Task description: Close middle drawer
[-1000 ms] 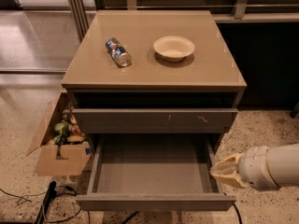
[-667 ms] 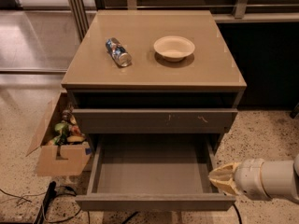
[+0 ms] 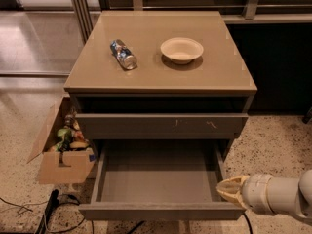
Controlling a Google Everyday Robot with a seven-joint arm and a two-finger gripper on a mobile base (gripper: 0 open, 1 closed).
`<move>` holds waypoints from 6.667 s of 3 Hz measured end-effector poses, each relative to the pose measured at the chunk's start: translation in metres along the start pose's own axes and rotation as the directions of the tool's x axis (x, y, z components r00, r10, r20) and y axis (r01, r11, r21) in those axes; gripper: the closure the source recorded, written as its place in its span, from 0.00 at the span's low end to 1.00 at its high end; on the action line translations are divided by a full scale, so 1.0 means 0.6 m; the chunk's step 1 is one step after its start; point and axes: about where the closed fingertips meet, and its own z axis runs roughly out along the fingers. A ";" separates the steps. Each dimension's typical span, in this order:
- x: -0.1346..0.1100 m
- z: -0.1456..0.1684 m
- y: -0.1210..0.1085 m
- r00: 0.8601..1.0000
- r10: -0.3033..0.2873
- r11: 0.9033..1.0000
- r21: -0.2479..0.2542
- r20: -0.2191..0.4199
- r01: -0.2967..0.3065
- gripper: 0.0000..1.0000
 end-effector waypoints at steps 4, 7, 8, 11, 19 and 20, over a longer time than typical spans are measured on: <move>0.151 0.159 0.081 1.000 -0.002 0.972 -0.235 0.004 0.003 1.00; 0.175 0.237 0.107 0.998 0.042 0.964 -0.262 -0.039 -0.051 0.82; 0.175 0.237 0.107 0.998 0.042 0.964 -0.262 -0.039 -0.051 0.59; 0.154 0.276 0.078 0.999 0.032 0.960 -0.278 -0.030 -0.040 0.00; -0.015 0.361 -0.126 0.985 -0.076 0.969 -0.222 0.156 0.110 0.20; -0.001 0.305 -0.072 0.977 -0.027 0.933 -0.346 0.213 0.101 0.00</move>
Offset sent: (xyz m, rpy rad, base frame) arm -0.0344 0.0136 -0.0984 0.0784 0.0532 0.2345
